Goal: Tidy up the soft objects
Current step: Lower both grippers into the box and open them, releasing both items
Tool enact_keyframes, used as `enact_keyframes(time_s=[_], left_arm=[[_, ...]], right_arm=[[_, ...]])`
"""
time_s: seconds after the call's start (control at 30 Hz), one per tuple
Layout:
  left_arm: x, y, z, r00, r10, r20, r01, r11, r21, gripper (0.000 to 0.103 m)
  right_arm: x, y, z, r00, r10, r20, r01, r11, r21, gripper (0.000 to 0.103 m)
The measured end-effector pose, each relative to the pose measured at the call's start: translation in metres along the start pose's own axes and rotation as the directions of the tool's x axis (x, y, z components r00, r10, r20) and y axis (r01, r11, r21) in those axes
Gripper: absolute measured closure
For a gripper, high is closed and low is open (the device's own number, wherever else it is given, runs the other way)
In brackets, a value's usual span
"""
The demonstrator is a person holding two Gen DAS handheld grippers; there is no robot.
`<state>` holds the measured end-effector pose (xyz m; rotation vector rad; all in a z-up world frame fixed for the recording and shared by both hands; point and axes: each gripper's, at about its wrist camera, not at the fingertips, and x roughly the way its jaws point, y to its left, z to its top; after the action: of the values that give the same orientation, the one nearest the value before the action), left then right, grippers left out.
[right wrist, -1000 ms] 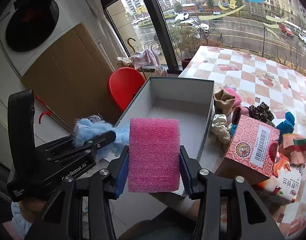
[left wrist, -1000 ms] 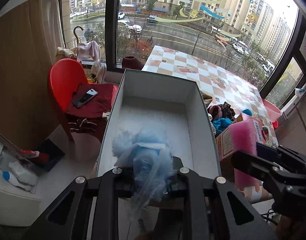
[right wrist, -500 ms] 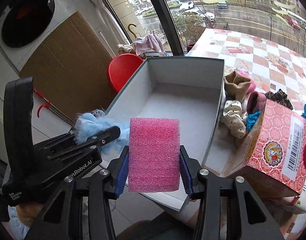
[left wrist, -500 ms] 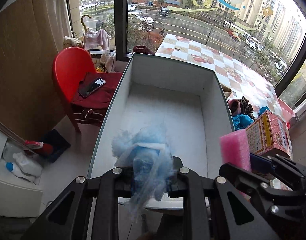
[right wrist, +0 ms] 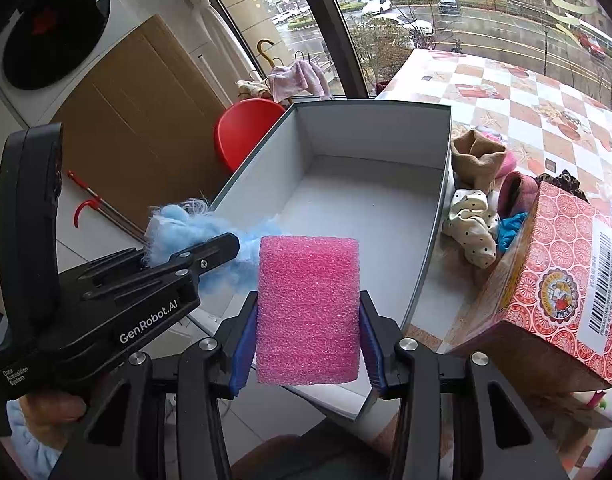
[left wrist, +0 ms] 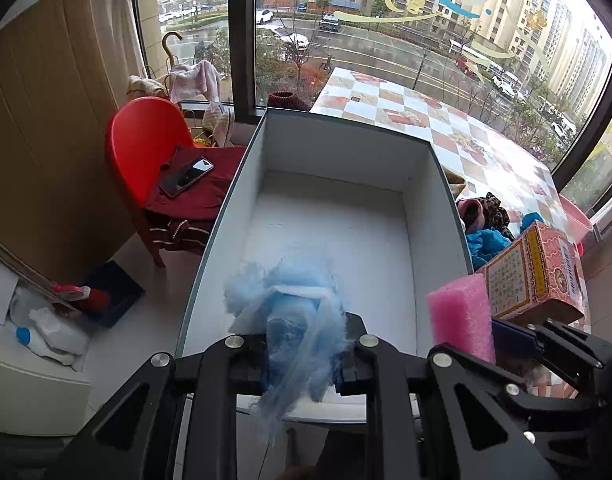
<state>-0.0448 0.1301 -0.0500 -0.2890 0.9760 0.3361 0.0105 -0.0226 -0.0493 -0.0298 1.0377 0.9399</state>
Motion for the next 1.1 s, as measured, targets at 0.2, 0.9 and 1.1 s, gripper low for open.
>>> enact_keyframes(time_s=[0.2, 0.9, 1.1], left_arm=[[0.0, 0.0, -0.001, 1.0, -0.002, 0.0, 0.002, 1.0, 0.003, 0.079], [0.002, 0.002, -0.004, 1.0, -0.009, -0.003, 0.009, 1.0, 0.003, 0.08], [0.003, 0.005, -0.007, 1.0, -0.013, -0.004, 0.013, 1.0, 0.003, 0.079]], right_arm=[[0.005, 0.001, -0.002, 1.0, -0.006, -0.014, 0.006, 1.0, -0.002, 0.056], [0.023, -0.001, -0.006, 0.998, 0.009, -0.067, -0.006, 0.999, 0.044, 0.056], [0.028, -0.002, -0.01, 0.993, 0.063, -0.097, -0.054, 0.994, 0.093, 0.056]])
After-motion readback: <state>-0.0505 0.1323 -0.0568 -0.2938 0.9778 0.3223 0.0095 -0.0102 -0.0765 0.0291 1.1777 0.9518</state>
